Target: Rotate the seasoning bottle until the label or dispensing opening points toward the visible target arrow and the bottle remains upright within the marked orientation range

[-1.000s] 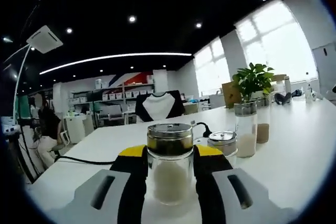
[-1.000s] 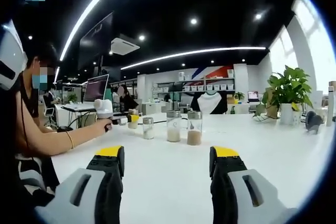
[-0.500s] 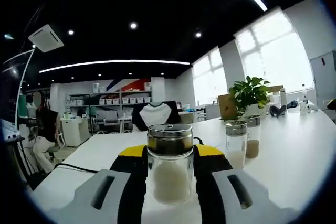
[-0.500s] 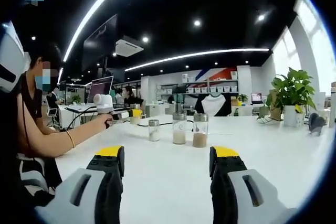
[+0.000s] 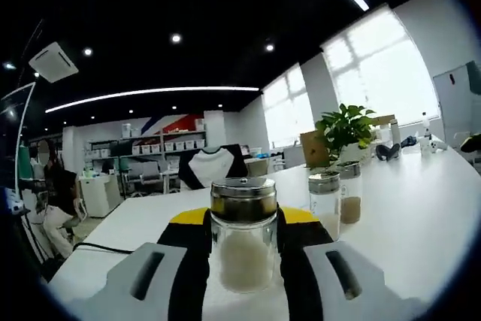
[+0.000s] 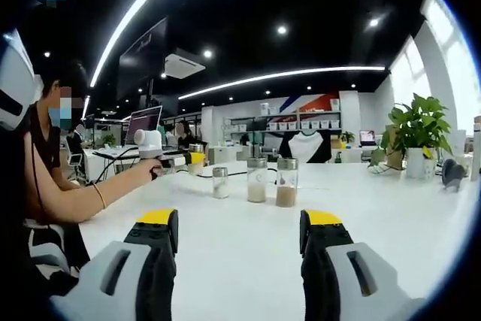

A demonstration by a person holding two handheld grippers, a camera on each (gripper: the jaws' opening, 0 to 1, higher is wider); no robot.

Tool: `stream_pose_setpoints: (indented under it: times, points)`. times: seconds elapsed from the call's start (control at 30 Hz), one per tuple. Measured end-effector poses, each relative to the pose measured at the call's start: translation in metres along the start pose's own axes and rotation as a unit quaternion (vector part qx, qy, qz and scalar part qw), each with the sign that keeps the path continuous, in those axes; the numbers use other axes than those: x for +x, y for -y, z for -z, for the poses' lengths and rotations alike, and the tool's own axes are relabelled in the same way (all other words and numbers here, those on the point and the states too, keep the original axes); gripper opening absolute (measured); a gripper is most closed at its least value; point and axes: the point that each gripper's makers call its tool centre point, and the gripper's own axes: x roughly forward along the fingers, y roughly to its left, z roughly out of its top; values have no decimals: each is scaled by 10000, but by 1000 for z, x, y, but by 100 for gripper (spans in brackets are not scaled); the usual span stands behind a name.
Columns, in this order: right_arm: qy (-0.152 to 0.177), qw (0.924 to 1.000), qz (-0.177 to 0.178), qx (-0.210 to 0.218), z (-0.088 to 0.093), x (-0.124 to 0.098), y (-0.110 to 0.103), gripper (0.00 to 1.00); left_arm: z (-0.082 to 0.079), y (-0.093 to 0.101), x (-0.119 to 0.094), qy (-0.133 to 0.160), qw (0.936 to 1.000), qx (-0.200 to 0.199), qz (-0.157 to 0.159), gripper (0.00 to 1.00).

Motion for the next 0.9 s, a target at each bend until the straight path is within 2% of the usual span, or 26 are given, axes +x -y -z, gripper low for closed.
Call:
stream_pose_setpoints:
  times: [0.1, 0.17, 0.27, 0.33, 0.67, 0.9]
  points:
    - [-2, 10000, -12, -3, 0, 1, 0, 65, -5, 5, -2, 70, 10000, 34, -21, 36]
    - [-16, 10000, -16, -1, 1, 1, 0, 65, -11, 12, -4, 123, 9997, 205, 87, 36]
    - [-51, 10000, -12, -7, 2, 1, 2, 65, -21, 22, -5, 267, 9993, 151, 202, 36]
    - [-58, 10000, -21, -12, 2, 1, 2, 65, -22, 21, -1, 268, 9992, 125, 279, 36]
    - [-61, 9999, -117, -19, 2, 5, -2, 65, -19, 55, 5, 177, 9966, 293, 755, 36]
    - [-87, 9999, -148, -13, 5, 6, -3, 65, -23, 67, 8, 312, 9937, -96, 1070, 36]
